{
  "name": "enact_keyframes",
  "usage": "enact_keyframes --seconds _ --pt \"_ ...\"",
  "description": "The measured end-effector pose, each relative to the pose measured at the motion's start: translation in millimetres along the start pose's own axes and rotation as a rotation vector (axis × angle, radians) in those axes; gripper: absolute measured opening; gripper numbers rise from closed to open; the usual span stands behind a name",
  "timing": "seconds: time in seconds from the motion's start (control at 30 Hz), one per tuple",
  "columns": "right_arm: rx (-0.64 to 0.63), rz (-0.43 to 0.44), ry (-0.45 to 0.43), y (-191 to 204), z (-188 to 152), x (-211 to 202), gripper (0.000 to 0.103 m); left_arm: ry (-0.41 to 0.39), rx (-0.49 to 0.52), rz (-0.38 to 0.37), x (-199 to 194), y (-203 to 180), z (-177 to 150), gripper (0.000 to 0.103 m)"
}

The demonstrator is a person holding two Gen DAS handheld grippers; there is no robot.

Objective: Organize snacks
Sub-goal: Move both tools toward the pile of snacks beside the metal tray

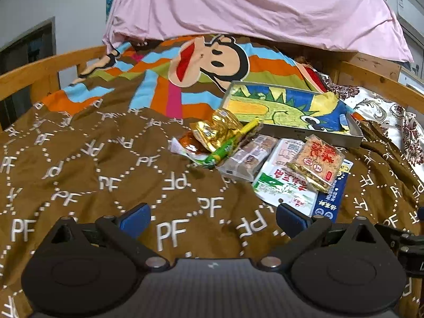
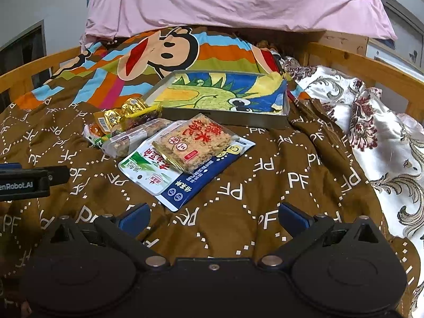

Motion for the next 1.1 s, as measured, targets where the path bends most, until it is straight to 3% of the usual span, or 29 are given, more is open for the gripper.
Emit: enact_keyframes --seconds 0.17,0.4,0.73,1.1 --pt "0.01 -0.001 0.016 -5.0 2.6 7.7 0.102 0.032 -0.005 -0.037 15.5 -12.2 5.2 0.103" --pt "0.026 -0.003 0.02 -11.7 16.1 28.1 0.102 0.043 0.087 -0.082 30.3 -34.2 22.7 0.103" --pt "-0.027 -0.02 -0.047 -8.5 49.4 69.2 0.102 0.068 0.206 -0.098 52.6 -36.5 40.8 0.103" --pt "-0.081 -0.015 -0.089 4.6 77.6 105.2 0.102 0.104 0.172 -0.066 71.3 -17.0 64.4 0.103"
Point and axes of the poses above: each gripper's, at about its wrist camera, not at the fingertips, and x roughly the way its jaws point, y to its left, z to its top, the point moved 10 cm from there along x, roughly the way its jaws point, and after that the axes turned 4 degrees about -z, right-handed, at the moved point
